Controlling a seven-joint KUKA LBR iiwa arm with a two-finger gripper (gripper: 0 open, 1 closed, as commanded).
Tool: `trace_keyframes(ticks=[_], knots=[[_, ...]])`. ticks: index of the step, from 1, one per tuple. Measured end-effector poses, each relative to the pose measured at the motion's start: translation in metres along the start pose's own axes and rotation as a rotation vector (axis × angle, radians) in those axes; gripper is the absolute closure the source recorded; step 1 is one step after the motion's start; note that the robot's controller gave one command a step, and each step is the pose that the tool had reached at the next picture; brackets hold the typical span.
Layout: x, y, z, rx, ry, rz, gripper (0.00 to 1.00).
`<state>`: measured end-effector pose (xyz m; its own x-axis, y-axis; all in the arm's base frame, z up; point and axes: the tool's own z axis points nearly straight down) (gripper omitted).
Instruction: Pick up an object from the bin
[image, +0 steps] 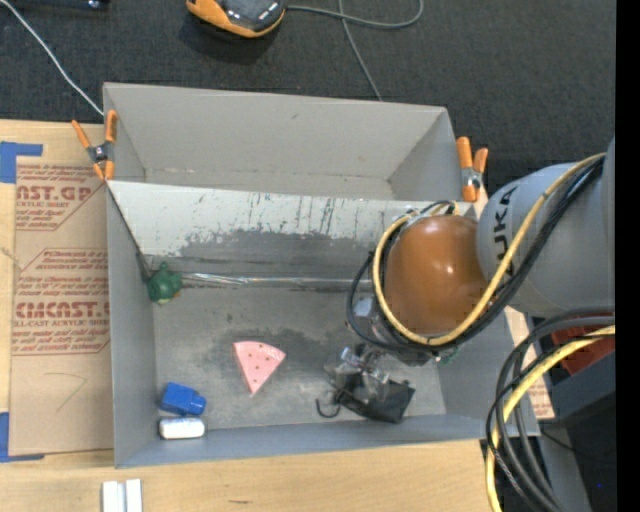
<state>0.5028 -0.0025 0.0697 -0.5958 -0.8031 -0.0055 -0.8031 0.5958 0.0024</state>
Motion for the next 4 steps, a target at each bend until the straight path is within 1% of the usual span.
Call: trace_keyframes(ticks=[1, 2, 3, 4], knots=[[0.000, 0.000, 0.000, 0.000, 0.000, 0.000, 1.00], [0.016, -0.005, 0.000, -0.001, 0.000, -0.006, 1.00], [0.031, -0.026, 0.000, 0.000, -0.001, 0.008, 1.00], [0.031, -0.026, 0.000, 0.000, -0.001, 0.008, 1.00]])
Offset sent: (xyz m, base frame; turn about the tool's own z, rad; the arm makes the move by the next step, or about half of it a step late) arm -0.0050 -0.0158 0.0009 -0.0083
